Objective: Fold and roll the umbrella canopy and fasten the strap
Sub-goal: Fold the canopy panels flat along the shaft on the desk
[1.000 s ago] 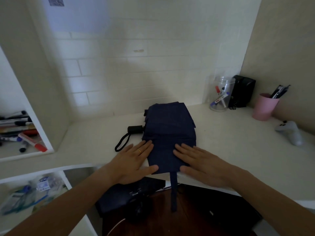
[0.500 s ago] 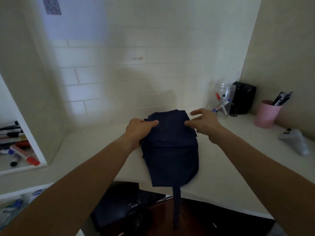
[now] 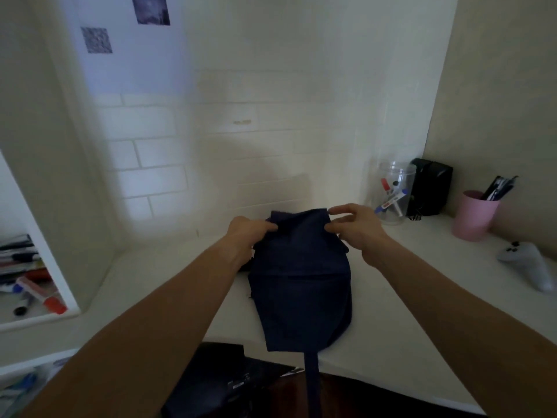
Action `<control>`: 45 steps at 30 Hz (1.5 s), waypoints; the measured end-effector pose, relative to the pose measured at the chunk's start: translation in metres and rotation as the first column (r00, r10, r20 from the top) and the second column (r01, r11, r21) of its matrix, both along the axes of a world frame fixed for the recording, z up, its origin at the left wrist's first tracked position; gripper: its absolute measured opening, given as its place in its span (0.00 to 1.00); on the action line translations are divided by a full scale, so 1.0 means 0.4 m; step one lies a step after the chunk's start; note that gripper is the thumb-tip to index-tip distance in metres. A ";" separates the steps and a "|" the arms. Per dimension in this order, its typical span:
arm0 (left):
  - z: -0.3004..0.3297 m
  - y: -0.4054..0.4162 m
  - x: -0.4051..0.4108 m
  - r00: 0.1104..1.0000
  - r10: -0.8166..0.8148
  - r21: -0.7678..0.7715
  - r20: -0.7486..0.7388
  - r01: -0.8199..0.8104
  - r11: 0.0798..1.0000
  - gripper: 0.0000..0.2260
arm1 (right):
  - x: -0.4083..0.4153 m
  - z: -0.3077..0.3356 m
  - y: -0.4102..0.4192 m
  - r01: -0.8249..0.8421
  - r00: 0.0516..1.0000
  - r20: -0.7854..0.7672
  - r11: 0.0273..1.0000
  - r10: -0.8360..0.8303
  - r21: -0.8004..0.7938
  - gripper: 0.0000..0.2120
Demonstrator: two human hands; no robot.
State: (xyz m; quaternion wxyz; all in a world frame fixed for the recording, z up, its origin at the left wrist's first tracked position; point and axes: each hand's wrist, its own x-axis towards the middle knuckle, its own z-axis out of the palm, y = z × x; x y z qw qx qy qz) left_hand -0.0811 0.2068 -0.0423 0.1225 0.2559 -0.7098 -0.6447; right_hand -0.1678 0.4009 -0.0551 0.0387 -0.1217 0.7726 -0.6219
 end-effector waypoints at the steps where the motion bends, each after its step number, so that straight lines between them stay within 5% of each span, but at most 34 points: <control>1: 0.004 -0.001 0.004 0.999 0.017 0.011 -0.033 -0.017 1.000 0.07 | 0.007 0.005 0.006 -0.009 1.000 -0.027 1.000 0.009 -0.015 0.16; 10: 0.013 0.011 0.139 0.947 -0.162 -0.266 -0.279 0.086 0.960 0.04 | 0.108 0.020 0.101 -0.051 0.941 -0.334 0.998 0.059 0.033 0.05; 15: -0.023 0.051 0.223 0.919 -0.267 -0.250 -0.291 0.196 0.948 0.18 | 0.185 -0.016 0.144 -0.103 0.891 -0.427 0.986 0.151 0.132 0.06; 18: -0.064 0.054 0.265 0.913 -0.269 -0.376 -0.307 0.143 0.915 0.10 | 0.231 -0.049 0.172 -0.103 0.878 -0.438 0.970 0.193 0.220 0.08; 21: -0.114 0.059 0.306 0.890 -0.310 -0.408 -0.335 0.160 0.899 0.08 | 0.275 -0.084 0.197 -0.146 0.943 -0.274 0.975 0.188 0.166 0.09; 23: -0.144 0.064 0.318 0.887 -0.298 -0.433 -0.354 0.127 0.892 0.09 | 0.300 -0.097 0.200 -0.160 0.987 0.014 0.986 0.161 -0.038 0.15; 25: -0.171 0.068 0.321 0.901 -0.271 -0.476 -0.340 0.084 0.875 0.09 | 0.318 -0.103 0.187 -0.107 0.937 0.293 0.957 0.188 -0.271 0.21; 27: -0.192 0.075 0.325 0.911 -0.253 -0.513 -0.324 0.056 0.856 0.12 | 0.325 -0.107 0.170 -0.031 0.904 0.382 0.922 0.190 -0.385 0.23; 32: -0.177 0.114 0.350 0.967 -0.060 -0.112 -0.248 0.033 0.993 0.15 | 0.338 -0.126 0.147 0.058 0.913 0.391 0.916 0.112 -0.398 0.18; 36: -0.182 0.116 0.348 0.994 -0.040 0.246 -0.105 0.065 0.967 0.20 | 0.337 -0.143 0.155 0.063 0.904 0.419 0.944 0.085 -0.325 0.14; 41: -0.211 0.122 0.342 0.991 -0.026 0.209 -0.129 0.053 0.976 0.09 | 0.338 -0.156 0.138 0.118 0.890 0.452 0.924 0.065 -0.364 0.14; 45: -0.218 0.113 0.340 0.980 -0.123 0.232 -0.157 0.157 0.960 0.14 | 0.338 -0.174 0.142 0.103 0.932 0.361 0.971 -0.018 -0.216 0.10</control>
